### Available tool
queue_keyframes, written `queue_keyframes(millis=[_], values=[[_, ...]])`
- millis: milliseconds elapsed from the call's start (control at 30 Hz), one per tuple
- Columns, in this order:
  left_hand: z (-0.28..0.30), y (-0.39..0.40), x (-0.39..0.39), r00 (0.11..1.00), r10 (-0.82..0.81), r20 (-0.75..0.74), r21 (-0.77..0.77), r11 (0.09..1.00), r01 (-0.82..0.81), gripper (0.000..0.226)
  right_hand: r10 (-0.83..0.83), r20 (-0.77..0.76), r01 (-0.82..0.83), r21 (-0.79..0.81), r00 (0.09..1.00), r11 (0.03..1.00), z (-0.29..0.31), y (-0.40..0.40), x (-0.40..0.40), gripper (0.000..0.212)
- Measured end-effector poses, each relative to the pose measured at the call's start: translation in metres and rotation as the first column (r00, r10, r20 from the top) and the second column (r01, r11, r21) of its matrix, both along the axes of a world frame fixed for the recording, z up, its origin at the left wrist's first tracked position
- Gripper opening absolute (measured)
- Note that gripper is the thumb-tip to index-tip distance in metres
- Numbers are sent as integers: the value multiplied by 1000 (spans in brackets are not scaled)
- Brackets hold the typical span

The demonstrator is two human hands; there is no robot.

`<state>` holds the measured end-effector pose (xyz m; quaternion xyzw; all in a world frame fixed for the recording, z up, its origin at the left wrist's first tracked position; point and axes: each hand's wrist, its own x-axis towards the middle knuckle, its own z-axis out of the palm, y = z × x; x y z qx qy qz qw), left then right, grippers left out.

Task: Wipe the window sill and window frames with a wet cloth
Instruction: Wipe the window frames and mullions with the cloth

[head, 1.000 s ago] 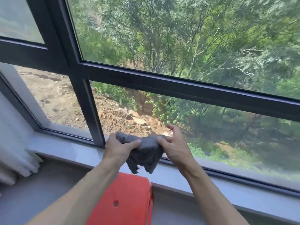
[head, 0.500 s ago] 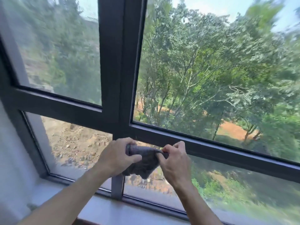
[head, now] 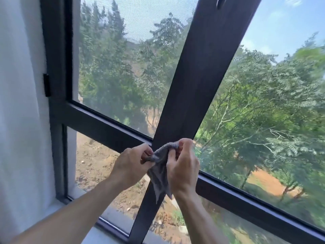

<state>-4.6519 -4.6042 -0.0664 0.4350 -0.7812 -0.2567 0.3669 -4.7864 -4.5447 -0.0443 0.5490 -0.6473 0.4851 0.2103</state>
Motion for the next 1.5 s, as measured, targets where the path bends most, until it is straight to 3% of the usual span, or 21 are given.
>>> queue_keyframes(millis=[67,133,200,300,433,500,567,700,800,900,1000,1100,1267,1400,1500], values=[[-4,-14,-4,999,-14,-36,17,1000,15,14,21,-133,-31,-70,991,997,4,-21,3,26],[-12,-40,-6,998,-41,-52,11,999,42,12,-4,-311,-1,-16,950,1000,-9,-49,2,11],[-20,-62,-6,998,-48,-28,-31,998,47,11,32,-491,78,201,871,976,-34,-66,-7,41],[-36,-93,5,992,46,117,-311,951,-7,22,126,-654,167,366,746,915,-66,-75,-26,63],[-51,-128,12,979,66,191,-551,833,51,57,116,-821,210,276,560,938,-36,-90,-49,65],[-57,-138,8,974,53,222,-584,807,89,68,55,-880,270,204,472,941,-30,-98,-57,66],[-62,-142,5,960,56,276,-595,794,124,79,111,-906,310,252,408,917,-52,-95,-61,68],[-68,-144,12,925,12,381,-544,812,213,97,220,-877,359,388,427,849,-85,-75,-62,74],[-68,-148,16,922,-9,387,-556,795,241,85,102,-893,311,257,439,915,-60,-86,-51,69],[-66,-150,18,911,-19,413,-522,814,253,98,-8,-860,334,190,511,923,-52,-91,-47,67],[-67,-151,21,879,-7,477,-484,832,269,106,74,-881,369,270,467,889,-81,-75,-51,81],[-63,-147,21,838,-23,545,-409,865,290,107,129,-892,355,301,434,885,-84,-68,-49,81],[-49,-135,17,755,11,655,-325,907,269,96,-127,-846,368,86,518,926,-41,-103,-43,66],[-42,-133,25,716,54,696,-356,892,278,95,68,-887,367,258,457,894,-78,-81,-56,93],[-43,-132,28,769,64,636,-425,861,280,96,131,-891,345,299,434,890,-79,-73,-60,87]])
